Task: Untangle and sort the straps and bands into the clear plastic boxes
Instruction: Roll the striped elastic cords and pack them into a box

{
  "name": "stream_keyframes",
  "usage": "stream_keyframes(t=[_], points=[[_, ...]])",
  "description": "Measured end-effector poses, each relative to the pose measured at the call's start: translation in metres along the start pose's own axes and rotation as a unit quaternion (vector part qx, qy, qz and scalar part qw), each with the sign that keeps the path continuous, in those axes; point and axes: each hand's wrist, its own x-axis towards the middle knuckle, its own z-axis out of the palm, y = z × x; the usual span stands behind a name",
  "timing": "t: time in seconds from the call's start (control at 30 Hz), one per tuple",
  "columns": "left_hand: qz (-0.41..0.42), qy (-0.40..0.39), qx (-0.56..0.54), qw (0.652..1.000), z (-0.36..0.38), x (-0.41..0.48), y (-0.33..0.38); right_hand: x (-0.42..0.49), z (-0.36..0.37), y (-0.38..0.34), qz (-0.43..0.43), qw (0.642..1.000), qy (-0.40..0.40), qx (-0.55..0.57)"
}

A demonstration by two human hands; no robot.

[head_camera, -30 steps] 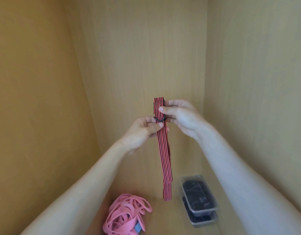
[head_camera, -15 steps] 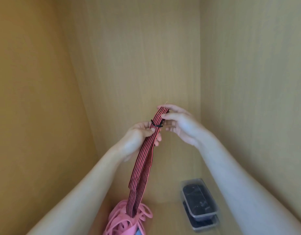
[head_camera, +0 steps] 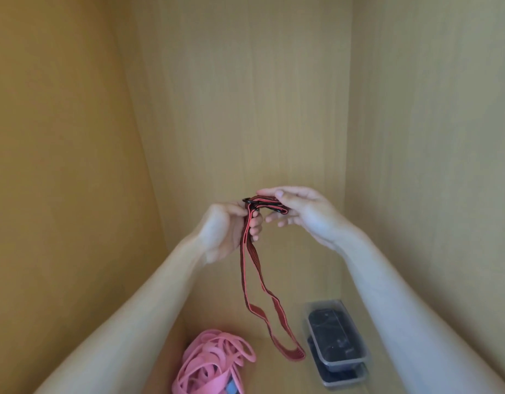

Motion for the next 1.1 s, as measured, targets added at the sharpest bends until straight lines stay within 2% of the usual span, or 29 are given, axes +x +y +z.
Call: stream_keyframes(t=[0.1,0.3,0.47,0.7,0.93,1.03,1.1], points=[[-0.006,0.002,0.029,1.0,0.001,0.0,-0.001,0.0,-0.002,-0.001,0.032,0.999,0.002,0.003],[0.007,0.011,0.064,0.998,0.002,-0.001,0.004,-0.003,-0.005,0.001,0.122,0.981,-0.042,0.142],[-0.012,0.027,0.086,0.996,-0.003,-0.001,0.008,-0.006,0.004,0.004,0.141,0.966,-0.03,0.216],[0.002,0.027,0.073,0.997,-0.01,0.0,0.008,-0.008,0.016,0.01,0.152,0.945,-0.006,0.288],[0.113,0.089,0.002,0.99,-0.007,0.0,0.001,-0.007,0.022,0.011,0.15,0.918,0.033,0.366],[0.153,0.103,0.051,0.982,-0.008,0.003,0.001,-0.007,0.022,0.008,0.142,0.904,0.042,0.401],[0.186,0.163,0.135,0.959,-0.007,0.005,0.001,-0.007,0.022,0.006,0.136,0.899,0.048,0.414]])
